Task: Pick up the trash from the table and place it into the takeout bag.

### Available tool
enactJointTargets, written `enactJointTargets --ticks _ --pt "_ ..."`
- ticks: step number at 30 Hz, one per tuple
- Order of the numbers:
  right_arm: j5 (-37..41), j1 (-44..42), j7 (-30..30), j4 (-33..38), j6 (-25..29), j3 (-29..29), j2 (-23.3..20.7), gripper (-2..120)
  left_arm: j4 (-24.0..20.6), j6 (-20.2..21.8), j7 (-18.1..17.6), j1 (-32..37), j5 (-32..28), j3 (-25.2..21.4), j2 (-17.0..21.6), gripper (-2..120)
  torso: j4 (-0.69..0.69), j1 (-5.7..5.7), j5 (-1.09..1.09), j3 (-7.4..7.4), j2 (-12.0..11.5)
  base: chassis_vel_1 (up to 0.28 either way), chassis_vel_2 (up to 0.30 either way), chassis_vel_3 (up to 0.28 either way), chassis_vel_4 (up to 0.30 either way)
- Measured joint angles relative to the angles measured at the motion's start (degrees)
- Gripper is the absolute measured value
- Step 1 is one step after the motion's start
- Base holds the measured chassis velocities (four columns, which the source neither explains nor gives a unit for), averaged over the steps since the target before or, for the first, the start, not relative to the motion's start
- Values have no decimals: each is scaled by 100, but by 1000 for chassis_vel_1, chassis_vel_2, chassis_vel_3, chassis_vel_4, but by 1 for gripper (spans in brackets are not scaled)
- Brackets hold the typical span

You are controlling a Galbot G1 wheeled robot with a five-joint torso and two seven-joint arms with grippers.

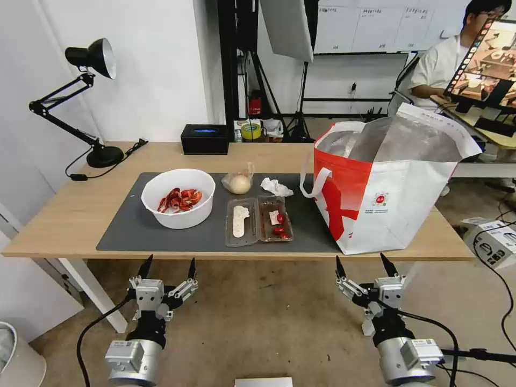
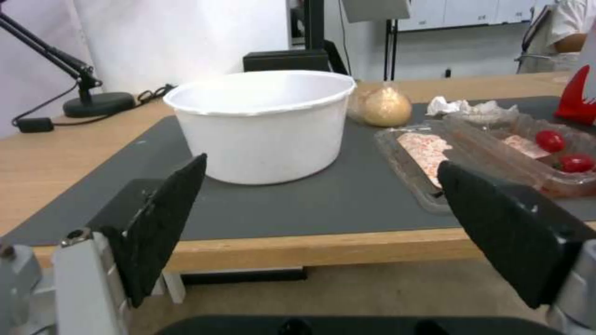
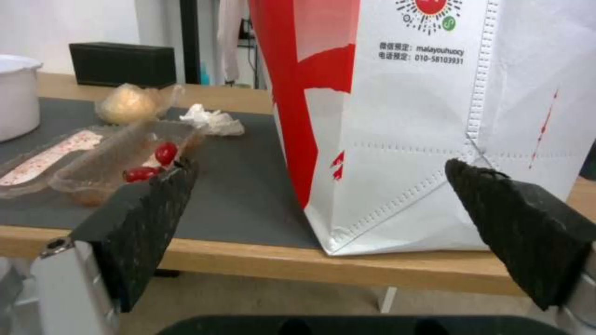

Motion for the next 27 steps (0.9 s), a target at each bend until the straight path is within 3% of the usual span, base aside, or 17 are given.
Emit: enactJointTargets --ticks 5,9,14,15,16,22,27 --pt "-22 377 144 -214 340 -59 -231 100 264 -443 -213 -248 87 11 -4 100 0 0 0 0 0 0 0 0 0" --pt "-95 1146 451 -651 1037 -182 -687 100 671 -1141 -542 -632 234 34 -16 100 1 1 1 1 -1 0 0 0 0" --pt "-124 1678 529 -939 1472 -276 -994 100 894 -1511 -682 -846 298 45 -17 100 -2 1 1 1 -1 0 0 0 0" --pt "-143 1868 547 -1060 1697 -320 -1103 100 1028 -1755 -759 -957 344 60 -18 100 4 1 -1 1 -1 0 0 0 0" --pt "-143 1868 547 -1060 1697 -320 -1103 100 1028 -1755 -759 -957 344 60 -18 100 4 1 -1 1 -1 0 0 0 0" --pt "-155 1785 488 -1190 1923 -424 -1101 100 1624 -2818 -1112 -1448 542 114 -22 100 0 1 0 0 -1 0 0 0 0" --pt "-145 1742 464 -1197 1940 -453 -1072 100 1794 -3191 -950 -1432 591 116 -33 100 0 1 -1 1 -1 0 0 0 0"
